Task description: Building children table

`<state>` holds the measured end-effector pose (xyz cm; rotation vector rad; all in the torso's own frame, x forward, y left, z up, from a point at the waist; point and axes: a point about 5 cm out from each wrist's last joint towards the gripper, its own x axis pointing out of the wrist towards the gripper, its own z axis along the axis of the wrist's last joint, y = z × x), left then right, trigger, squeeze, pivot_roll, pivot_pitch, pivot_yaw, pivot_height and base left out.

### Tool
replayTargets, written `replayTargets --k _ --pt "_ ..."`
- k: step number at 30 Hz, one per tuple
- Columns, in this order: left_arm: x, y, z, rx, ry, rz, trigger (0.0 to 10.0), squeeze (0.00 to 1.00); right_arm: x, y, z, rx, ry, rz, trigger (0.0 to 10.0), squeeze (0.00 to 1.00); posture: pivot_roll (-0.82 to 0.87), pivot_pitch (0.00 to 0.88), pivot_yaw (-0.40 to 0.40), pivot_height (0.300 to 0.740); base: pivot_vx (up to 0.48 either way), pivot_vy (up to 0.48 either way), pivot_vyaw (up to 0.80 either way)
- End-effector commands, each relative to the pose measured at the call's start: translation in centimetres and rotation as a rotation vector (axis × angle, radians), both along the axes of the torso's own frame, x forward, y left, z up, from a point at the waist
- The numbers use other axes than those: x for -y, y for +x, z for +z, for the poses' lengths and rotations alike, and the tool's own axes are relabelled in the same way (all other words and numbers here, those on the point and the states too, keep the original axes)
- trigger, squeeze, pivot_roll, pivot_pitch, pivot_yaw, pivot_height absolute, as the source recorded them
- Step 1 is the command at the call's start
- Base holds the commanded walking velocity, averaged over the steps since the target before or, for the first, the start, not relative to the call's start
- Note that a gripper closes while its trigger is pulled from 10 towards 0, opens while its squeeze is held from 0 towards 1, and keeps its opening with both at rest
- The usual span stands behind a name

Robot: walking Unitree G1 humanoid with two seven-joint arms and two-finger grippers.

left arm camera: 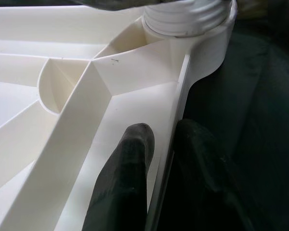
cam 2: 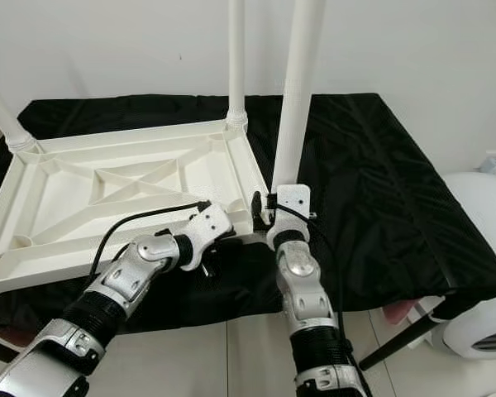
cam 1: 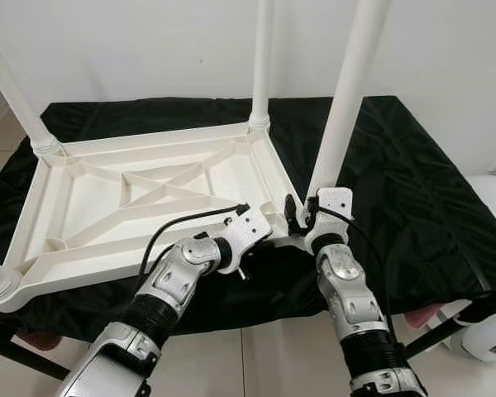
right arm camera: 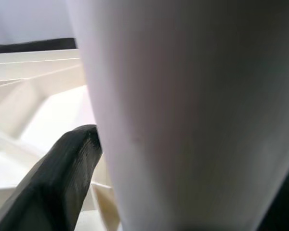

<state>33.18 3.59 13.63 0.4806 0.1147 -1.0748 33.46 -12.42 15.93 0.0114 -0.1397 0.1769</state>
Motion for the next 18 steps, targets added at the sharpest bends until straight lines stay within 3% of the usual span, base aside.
replayTargets --k 1,3,4,7,8,14,18 --pt "1.1 -1.0 -1.0 -0.033 0.02 -0.087 10.0 0.0 -0.1 -0.2 0.0 0.007 0.023 0.049 10.0 1.0 -0.11 0.044 0.024 0.74 0.0 0.0 0.0" --pt "1.1 -1.0 -1.0 -0.032 0.019 -0.085 10.0 0.0 0.6 -0.1 0.2 0.014 0.011 0.108 10.0 1.0 -0.11 0.041 0.022 0.74 0.0 0.0 0.0" --pt "1.1 -1.0 -1.0 -0.032 0.019 -0.085 10.0 0.0 1.1 -0.1 0.2 0.014 0.003 0.154 10.0 0.06 -0.11 0.039 0.022 0.74 0.0 0.0 0.0" --pt "1.1 -1.0 -1.0 -0.031 0.019 -0.085 10.0 0.0 1.7 0.0 0.3 0.014 -0.004 0.206 10.0 0.06 -0.11 0.039 0.022 0.74 0.0 0.0 0.0" --pt "1.1 -1.0 -1.0 -0.031 0.02 -0.085 10.0 0.0 2.1 0.0 0.4 0.019 -0.014 0.248 10.0 0.0 -0.11 0.039 0.024 0.74 0.0 0.0 0.0" --pt "1.0 -1.0 -1.1 -0.033 0.023 -0.086 10.0 0.0 3.7 -0.2 0.4 -0.005 -0.085 0.481 10.0 0.0 -0.11 0.039 0.028 0.74 0.0 0.0 0.0" --pt "1.0 -0.9 -1.0 -0.031 0.025 -0.086 10.0 0.0 4.6 0.2 0.6 -0.03 -0.108 0.559 10.0 0.0 -0.11 0.039 0.03 0.74 0.0 0.0 0.0"
